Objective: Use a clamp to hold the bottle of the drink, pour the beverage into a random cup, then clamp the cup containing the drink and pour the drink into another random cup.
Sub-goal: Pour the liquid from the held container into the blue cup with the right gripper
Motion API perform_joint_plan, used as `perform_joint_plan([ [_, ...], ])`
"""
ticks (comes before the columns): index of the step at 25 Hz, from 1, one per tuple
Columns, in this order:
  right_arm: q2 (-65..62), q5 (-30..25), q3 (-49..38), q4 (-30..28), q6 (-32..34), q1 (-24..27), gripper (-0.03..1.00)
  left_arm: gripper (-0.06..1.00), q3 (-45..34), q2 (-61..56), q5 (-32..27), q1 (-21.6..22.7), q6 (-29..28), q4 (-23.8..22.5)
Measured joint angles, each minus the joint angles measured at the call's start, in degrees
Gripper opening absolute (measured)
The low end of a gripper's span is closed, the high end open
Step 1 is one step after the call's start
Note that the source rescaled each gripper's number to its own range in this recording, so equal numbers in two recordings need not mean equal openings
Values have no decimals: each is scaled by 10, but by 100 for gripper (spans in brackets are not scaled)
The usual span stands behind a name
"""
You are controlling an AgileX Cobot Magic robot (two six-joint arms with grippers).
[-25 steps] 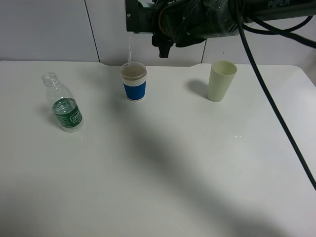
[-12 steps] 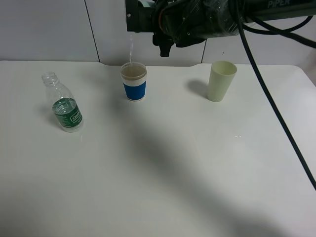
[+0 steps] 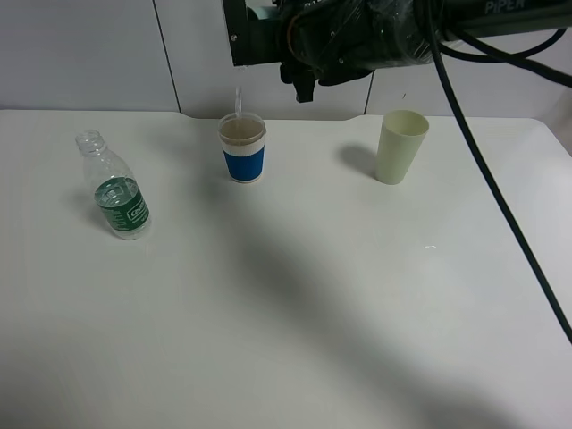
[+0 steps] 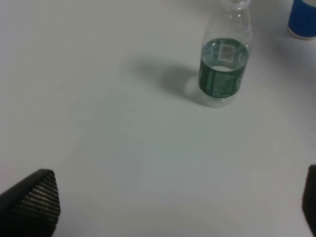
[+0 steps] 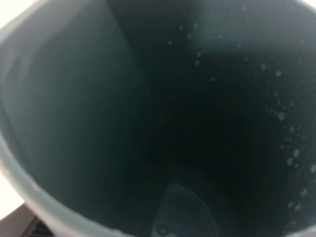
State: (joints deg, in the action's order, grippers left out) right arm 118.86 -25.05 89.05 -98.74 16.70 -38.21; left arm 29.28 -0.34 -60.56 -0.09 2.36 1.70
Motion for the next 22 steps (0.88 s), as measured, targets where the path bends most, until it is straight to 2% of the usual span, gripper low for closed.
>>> perform_joint_plan([
  [22, 0, -14, 2, -1, -143, 0, 0, 100, 0, 0, 0, 0, 0, 0],
])
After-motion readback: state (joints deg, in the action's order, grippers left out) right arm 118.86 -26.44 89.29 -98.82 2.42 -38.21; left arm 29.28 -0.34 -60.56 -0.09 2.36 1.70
